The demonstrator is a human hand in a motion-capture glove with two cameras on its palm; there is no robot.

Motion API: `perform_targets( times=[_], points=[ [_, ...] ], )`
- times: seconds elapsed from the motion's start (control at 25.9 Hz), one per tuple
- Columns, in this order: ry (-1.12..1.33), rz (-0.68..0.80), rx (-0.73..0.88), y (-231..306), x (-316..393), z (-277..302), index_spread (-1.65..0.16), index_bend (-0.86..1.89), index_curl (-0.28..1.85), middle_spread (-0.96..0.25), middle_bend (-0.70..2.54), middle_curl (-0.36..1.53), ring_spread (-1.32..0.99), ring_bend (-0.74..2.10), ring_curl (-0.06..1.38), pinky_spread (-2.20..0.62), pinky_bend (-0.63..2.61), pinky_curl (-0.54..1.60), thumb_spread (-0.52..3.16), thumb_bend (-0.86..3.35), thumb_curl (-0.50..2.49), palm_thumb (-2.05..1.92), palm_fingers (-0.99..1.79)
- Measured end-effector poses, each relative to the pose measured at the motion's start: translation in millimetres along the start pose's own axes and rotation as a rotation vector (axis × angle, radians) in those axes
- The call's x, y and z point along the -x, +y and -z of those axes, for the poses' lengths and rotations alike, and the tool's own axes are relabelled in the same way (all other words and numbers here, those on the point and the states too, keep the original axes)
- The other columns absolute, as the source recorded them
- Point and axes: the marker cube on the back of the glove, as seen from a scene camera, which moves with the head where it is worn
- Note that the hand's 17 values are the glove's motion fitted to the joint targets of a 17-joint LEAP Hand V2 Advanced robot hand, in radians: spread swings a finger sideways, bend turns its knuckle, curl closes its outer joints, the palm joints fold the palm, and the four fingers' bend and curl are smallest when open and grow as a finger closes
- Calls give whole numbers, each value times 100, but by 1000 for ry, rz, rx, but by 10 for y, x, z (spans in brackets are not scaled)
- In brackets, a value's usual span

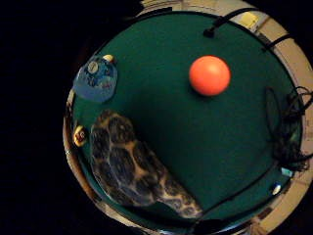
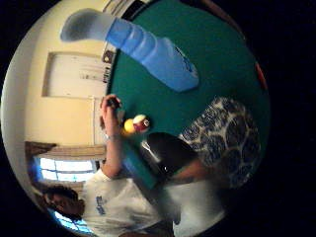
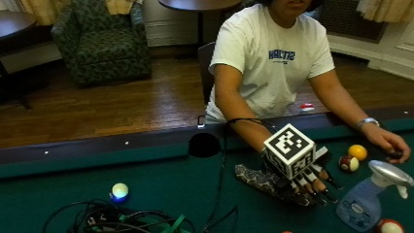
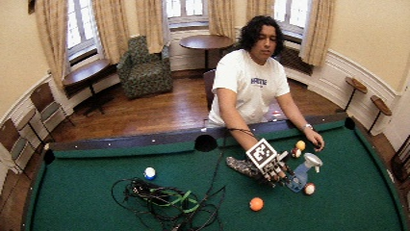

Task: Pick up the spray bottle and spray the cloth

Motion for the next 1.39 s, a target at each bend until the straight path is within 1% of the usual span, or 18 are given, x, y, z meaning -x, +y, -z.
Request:
perform_targets(
  times=[0.15, 0.42, 0.77, 1.04, 1.39],
  points=[
    [126, 98, 23, 363, 14, 141, -45, 14, 35, -17, 25, 37, -16, 35, 32, 17, 33, 36, 94, -5, 47, 40, 24],
    [242, 249, 47, 1044, 142, 401, -46, 15, 33, -16, 23, 36, -16, 33, 31, 19, 31, 35, 95, -4, 42, 36, 24],
    [244, 351, 70, 1677, 240, 666, -46, 14, 30, -16, 20, 35, -16, 31, 30, 20, 31, 35, 96, -4, 39, 32, 24],
    [270, 388, 65, 1948, 236, 940, -47, 14, 28, -15, 19, 35, -15, 31, 30, 20, 31, 35, 95, -3, 37, 31, 24],
    [271, 416, 20, 2093, 301, 1152, -47, 15, 27, -14, 19, 34, -15, 31, 30, 21, 32, 36, 96, -3, 35, 32, 29]
  ],
)
